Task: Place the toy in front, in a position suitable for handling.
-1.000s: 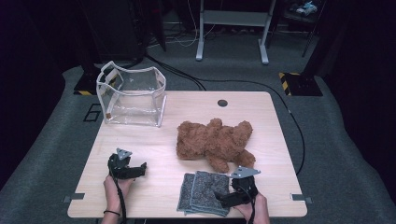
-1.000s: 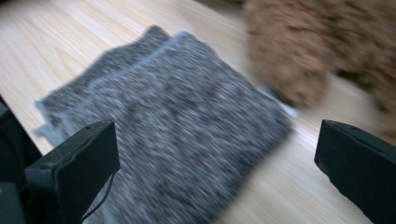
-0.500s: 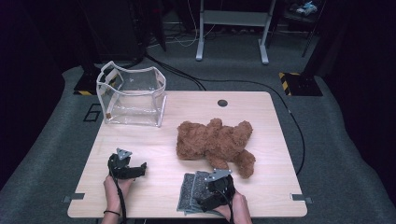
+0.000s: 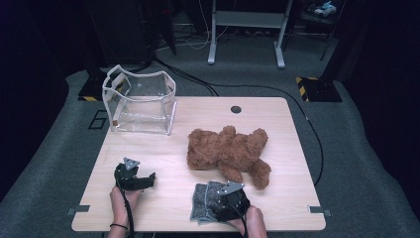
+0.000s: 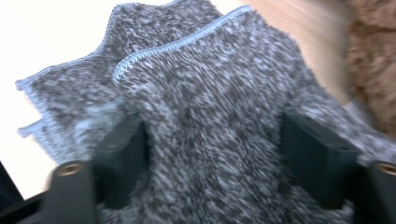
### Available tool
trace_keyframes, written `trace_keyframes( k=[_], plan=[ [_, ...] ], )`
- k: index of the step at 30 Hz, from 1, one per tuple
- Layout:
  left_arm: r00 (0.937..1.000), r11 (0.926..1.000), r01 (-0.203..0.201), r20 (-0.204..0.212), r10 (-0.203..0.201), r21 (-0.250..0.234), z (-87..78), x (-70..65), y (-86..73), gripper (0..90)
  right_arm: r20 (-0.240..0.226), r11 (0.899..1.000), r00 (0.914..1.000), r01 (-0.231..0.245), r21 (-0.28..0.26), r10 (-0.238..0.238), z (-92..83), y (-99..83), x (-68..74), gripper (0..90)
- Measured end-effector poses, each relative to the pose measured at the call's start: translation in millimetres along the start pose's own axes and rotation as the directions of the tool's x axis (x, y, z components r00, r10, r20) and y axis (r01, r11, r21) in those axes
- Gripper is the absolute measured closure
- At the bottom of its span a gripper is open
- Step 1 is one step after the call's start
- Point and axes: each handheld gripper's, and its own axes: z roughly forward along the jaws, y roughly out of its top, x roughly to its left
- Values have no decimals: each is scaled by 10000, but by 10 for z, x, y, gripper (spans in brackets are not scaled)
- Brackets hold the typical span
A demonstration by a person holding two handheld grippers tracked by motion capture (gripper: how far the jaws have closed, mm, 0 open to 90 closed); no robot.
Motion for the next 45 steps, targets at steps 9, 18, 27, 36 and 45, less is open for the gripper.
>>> trace_keyframes(
  k=[9, 18, 27, 36, 45],
  plan=[
    [10000, 10000, -61, -2, 61, 21, -1, 4, 0, 54, -13, 9982, 9991, -433, -415, 433, -56, -55, -85, 663],
    [10000, 10000, -33, -38, 33, -62, 5, 2, 0, 54, -278, 9972, 9992, -305, -686, 286, -90, -98, -159, 739],
    [10000, 10000, -21, -38, 21, -77, 6, 1, -1, 54, -220, 9953, 9991, -381, -887, 363, -323, -124, -153, 741],
    [9999, 9999, -132, -28, 132, 10, 0, 8, 1, 54, 345, 9891, 9972, -613, -1338, 665, -666, -227, -310, 741],
    [10000, 10000, -77, -36, 77, -32, 3, 4, 0, 54, 1139, 9829, 9875, -896, -1610, 1087, -1004, -313, -517, 741]
  ],
)
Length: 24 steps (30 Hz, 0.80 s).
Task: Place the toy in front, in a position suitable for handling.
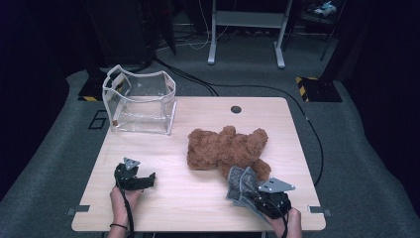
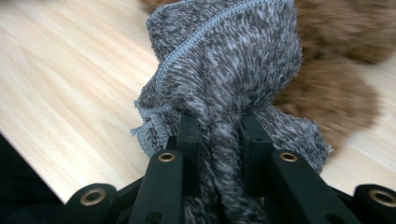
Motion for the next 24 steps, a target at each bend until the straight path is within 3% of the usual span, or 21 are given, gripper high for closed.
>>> trace_keyframes(
  k=[4, 10, 15, 24],
  plan=[
    [10000, 10000, 27, -4, -27, -22, 1, -2, 0, 54, 467, 9999, 9988, -114, -118, 119, -97, -17, -143, 741],
    [10000, 10000, 26, -4, -26, -20, 1, -2, 0, 54, 1184, 9968, 9906, -638, -481, 691, -281, -46, -410, 741],
    [10000, 10000, 86, 30, -86, -31, 2, -4, 0, 54, 1842, 9909, 9748, -1152, -690, 1262, -366, -69, -639, 740],
    [10000, 10000, 18, 0, -18, -12, 0, -1, 0, 55, 2567, 9843, 9506, -1617, -713, 1748, -370, -67, -869, 739]
  ],
)
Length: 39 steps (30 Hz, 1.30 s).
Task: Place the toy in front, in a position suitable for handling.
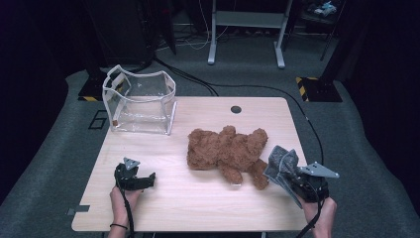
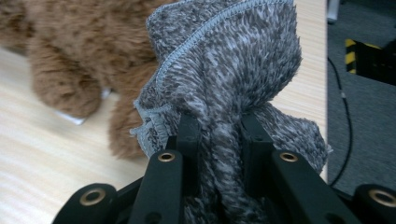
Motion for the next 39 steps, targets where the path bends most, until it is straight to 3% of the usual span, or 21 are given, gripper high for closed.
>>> trace_keyframes(
  k=[12, 18, 21, 25, 27, 31, 39],
  plan=[
    [10000, 10000, -42, 9, 42, 38, -3, 3, 1, 55, 573, 9971, 9980, -314, 693, 275, 154, -43, -175, 730],
    [10000, 10000, -35, 30, 35, 54, -4, 3, 1, 55, 562, 9846, 9950, -900, 1498, 824, 329, -194, -171, 703],
    [10000, 10000, -19, 48, 18, 96, -7, 3, 2, 55, 630, 9727, 9932, -1085, 2053, 975, 462, -270, -122, 634],
    [10000, 9999, -78, 43, 78, 100, -7, 6, 2, 55, 444, 9573, 9916, -1291, 2585, 1217, 594, -320, -93, 350],
    [10000, 10000, -40, 42, 40, 68, -5, 4, 2, 55, 438, 9575, 9920, -1254, 2598, 1180, 620, -326, -96, 253],
    [10000, 9999, -85, 9, 85, 72, -5, 5, 1, 54, 429, 9585, 9898, -1421, 2473, 1357, 573, -299, -105, 161],
    [10000, 9999, 87, -1, -87, -69, 5, -6, -1, 53, -117, 9721, 9912, -1269, 1973, 1318, 429, -195, -101, 68]
  ],
)
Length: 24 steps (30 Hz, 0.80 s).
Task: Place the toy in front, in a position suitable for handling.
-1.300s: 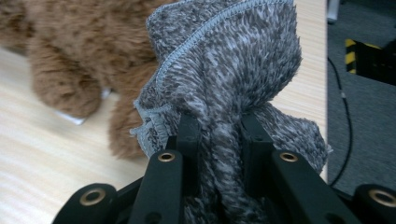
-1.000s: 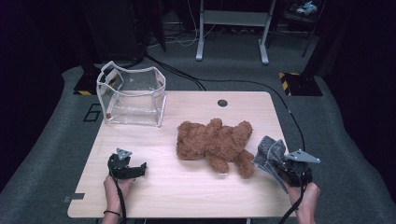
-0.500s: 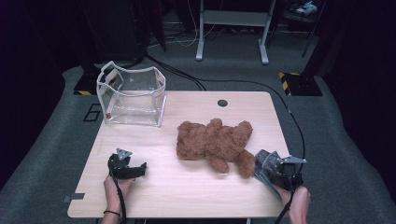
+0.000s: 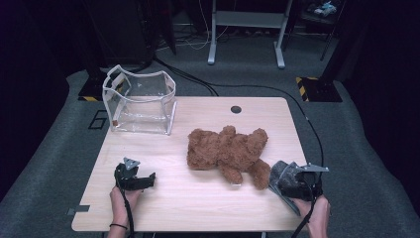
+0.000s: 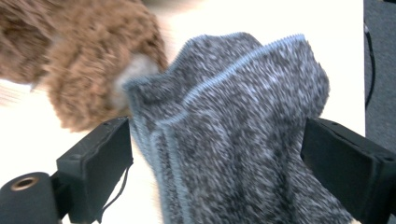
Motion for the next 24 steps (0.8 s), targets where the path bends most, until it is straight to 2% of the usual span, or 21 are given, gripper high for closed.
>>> trace_keyframes(
  k=[3, 6, 7, 11, 15, 19, 22, 24],
  plan=[
    [10000, 10000, -44, 50, 43, 75, -2, 3, 3, 41, -115, 10000, 9999, 53, -12, -54, -14, 18, 27, 50],
    [9999, 9998, -100, 126, 97, 198, 5, 14, 9, 0, -358, 9991, 9987, 363, -229, -371, -33, 67, 75, 25],
    [9998, 10000, 37, 204, -39, 86, 6, 12, 8, 0, -436, 9991, 9983, 384, -192, -392, -37, 86, 92, 17],
    [9979, 9999, 100, 640, -100, 14, -17, 30, 23, 0, -623, 9970, 9956, 680, -361, -702, -45, 150, 137, 0],
    [9928, 9997, -156, 1182, 175, -170, -65, -49, 110, 0, -817, 9954, 9931, 805, -524, -847, -48, 228, 198, 0],
    [9838, 9976, -538, 1690, 603, -424, -73, -193, 233, 0, -957, 9928, 9896, 1019, -634, -1077, -22, 293, 256, 0],
    [9687, 9949, -902, 2278, 983, -458, -34, -334, 327, 0, -1089, 9902, 9855, 1230, -669, -1297, 27, 336, 300, 0],
    [9583, 9907, -1280, 2514, 1357, -469, -13, -422, 379, 0, -1190, 9888, 9826, 1365, -595, -1428, 64, 370, 340, 0]
  ],
)
